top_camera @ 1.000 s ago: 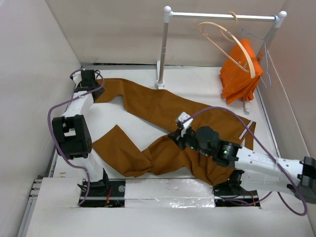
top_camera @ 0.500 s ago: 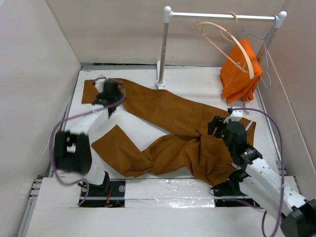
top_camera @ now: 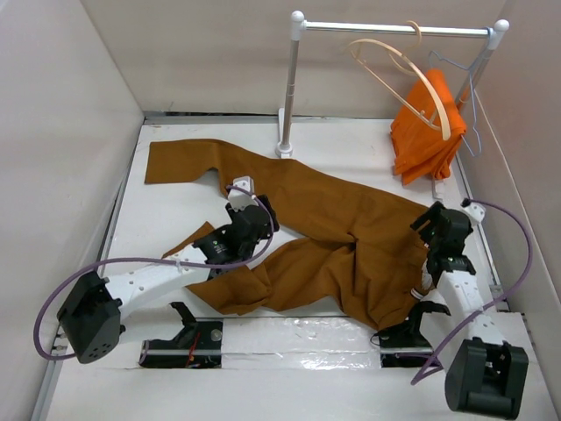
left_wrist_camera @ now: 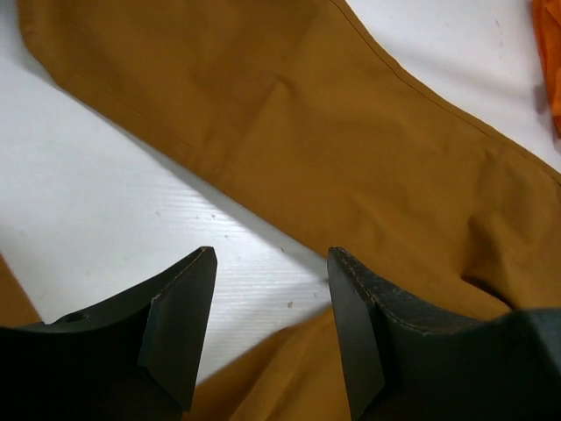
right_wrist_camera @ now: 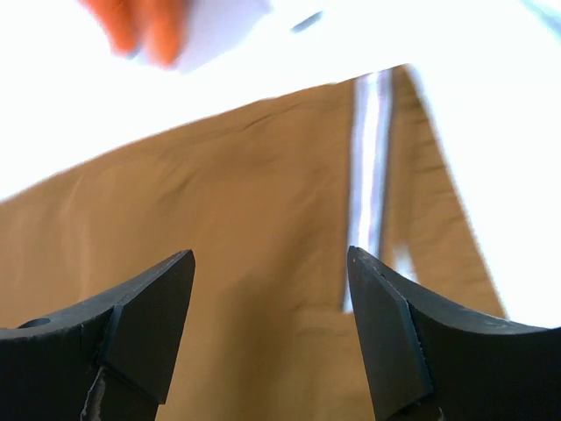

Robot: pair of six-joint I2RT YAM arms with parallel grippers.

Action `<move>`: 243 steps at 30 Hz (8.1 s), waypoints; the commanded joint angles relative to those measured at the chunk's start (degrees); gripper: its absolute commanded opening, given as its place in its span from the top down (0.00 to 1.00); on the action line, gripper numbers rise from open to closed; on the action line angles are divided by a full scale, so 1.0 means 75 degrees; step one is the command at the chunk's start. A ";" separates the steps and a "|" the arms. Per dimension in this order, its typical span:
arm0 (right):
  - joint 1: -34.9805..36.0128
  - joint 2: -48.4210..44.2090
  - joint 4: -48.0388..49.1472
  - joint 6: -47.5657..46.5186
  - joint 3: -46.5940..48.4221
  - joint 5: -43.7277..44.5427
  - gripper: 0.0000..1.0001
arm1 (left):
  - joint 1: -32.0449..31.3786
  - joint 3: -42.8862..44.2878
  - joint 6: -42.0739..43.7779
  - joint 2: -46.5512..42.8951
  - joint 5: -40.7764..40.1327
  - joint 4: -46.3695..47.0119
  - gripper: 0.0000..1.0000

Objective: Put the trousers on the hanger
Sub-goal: Flatten out the trousers at the center of the board.

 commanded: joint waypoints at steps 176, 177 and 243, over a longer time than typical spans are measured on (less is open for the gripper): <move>0.7206 0.1989 0.3209 -0.2493 0.1199 -0.3619 0.90 | 0.8131 0.6718 0.1236 0.5999 0.1718 -0.2958 0.86; 0.7275 0.1919 0.3185 -0.2505 0.1199 -0.3595 0.92 | 0.7989 0.6567 0.1352 0.5809 0.1788 -0.2958 0.80; 0.7346 0.0922 0.2763 -0.2446 0.0930 -0.3173 0.76 | 0.4412 0.2300 0.0709 0.3898 0.0114 -0.4083 1.00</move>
